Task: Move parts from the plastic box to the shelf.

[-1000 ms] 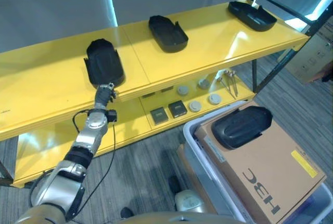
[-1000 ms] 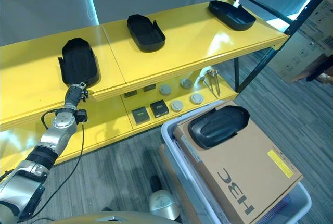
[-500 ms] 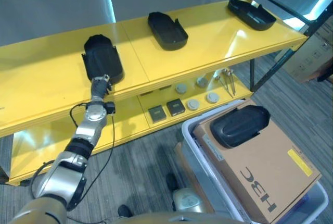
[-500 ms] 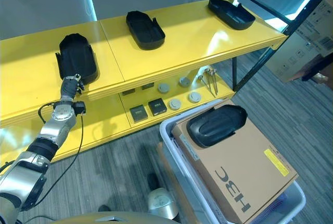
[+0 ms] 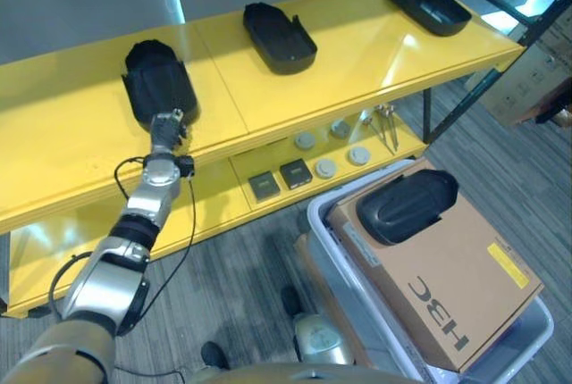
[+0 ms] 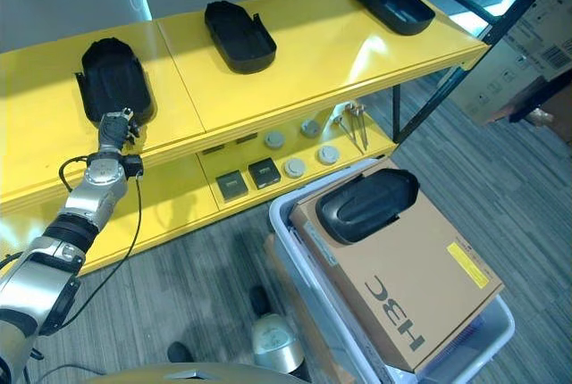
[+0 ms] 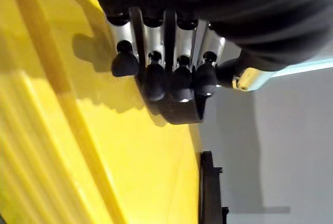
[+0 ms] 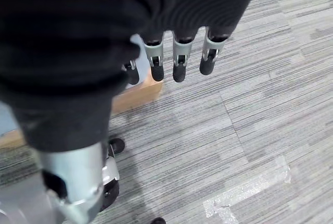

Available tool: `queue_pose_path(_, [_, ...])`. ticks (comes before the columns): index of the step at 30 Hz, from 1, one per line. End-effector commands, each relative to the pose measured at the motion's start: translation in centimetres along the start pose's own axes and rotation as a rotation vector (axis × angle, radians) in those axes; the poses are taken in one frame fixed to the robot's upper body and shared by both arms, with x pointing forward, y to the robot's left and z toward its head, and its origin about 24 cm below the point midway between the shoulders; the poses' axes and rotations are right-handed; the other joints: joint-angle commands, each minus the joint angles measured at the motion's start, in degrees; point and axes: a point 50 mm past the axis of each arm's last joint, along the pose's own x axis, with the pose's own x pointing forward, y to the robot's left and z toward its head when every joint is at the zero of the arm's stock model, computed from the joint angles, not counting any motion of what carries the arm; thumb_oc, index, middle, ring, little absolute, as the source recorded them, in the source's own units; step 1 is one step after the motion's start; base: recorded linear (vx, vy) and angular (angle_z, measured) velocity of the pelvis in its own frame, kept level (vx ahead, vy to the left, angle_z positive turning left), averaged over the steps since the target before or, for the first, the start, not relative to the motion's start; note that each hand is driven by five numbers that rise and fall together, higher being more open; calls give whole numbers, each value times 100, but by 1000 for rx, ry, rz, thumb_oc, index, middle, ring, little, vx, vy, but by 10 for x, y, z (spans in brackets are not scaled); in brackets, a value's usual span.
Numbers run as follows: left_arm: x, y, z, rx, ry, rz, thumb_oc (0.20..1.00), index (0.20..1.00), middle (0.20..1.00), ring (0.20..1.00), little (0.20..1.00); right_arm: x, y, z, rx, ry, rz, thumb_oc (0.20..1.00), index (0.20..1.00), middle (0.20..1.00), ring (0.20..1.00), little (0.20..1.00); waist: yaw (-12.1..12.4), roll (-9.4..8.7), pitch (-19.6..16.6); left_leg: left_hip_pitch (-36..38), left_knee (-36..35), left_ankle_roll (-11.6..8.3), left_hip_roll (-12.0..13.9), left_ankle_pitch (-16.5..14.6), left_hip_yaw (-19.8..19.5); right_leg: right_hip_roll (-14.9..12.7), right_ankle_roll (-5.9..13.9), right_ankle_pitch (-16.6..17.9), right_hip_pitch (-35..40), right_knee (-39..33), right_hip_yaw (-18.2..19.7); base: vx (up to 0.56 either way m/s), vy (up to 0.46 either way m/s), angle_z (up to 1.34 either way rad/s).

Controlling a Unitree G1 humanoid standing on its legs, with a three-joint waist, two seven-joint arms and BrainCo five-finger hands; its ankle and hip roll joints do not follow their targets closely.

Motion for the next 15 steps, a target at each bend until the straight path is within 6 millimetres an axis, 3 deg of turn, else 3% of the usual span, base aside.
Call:
queue_pose_path(1, [15,23,24,-11,-56,96,200,200,200,200,200,-1,-12,-5,-60,25,-22,1000,1000,1000,1000,1000,-11,25,11,-358,463,264,141,-91,-302,-9,182,-210,-59,498,-225,-30,-10,-2])
queue_pose_path(5, [16,23,31,-26,-113,66,200,200,200,200,200,0,-11,-4,-61,15,-23,1000,1000,1000,1000,1000,4,25,35,-370,459,261,149,-85,-307,-5,180,-204,-67,489,-224,-38,-1,0])
queue_pose_path(9, [6,4,59,-41,-312,-67,200,200,200,200,200,-1,-10,-3,-51,3,-30,1000,1000,1000,1000,1000,76,58,25,-324,390,256,139,-62,-308,-2,178,-209,-22,458,-250,-52,35,0])
queue_pose_path(15, [-29,-18,88,-104,-515,-282,200,200,200,200,200,-1,-11,-7,-30,12,-48,1000,1000,1000,1000,1000,273,156,-129,-202,325,267,87,-78,-375,-39,173,-258,145,403,-332,-24,76,2])
